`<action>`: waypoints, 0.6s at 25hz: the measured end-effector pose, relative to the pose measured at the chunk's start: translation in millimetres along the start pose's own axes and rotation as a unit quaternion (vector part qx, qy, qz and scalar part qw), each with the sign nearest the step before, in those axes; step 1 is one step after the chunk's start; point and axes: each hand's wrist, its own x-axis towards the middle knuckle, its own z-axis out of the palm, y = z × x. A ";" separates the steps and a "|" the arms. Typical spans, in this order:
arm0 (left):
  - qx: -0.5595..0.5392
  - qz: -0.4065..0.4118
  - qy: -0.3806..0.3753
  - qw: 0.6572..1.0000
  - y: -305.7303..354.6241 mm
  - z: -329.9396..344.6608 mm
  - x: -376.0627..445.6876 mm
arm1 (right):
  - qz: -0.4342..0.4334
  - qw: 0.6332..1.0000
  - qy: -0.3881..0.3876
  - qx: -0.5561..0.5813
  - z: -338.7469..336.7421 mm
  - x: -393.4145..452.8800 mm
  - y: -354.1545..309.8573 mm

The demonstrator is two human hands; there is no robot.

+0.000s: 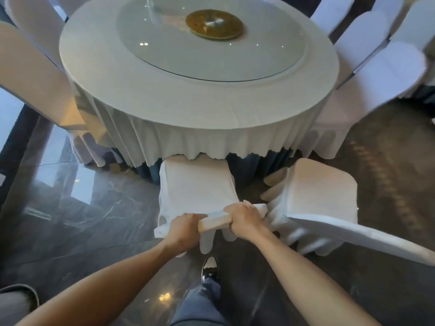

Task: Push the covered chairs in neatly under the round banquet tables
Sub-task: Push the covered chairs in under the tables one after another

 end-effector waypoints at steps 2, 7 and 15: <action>0.010 -0.018 0.001 1.000 -4.7 -14.8 26.4 | 0.003 1.000 -0.007 0.005 -13.2 28.3 -2.1; 0.003 -0.033 0.021 0.999 -17.0 -50.3 79.7 | -0.019 1.000 -0.025 0.004 -41.4 94.2 -5.1; -0.009 -0.053 0.048 0.997 -36.9 -83.0 130.5 | -0.040 0.998 -0.037 -0.001 -58.7 160.9 -8.7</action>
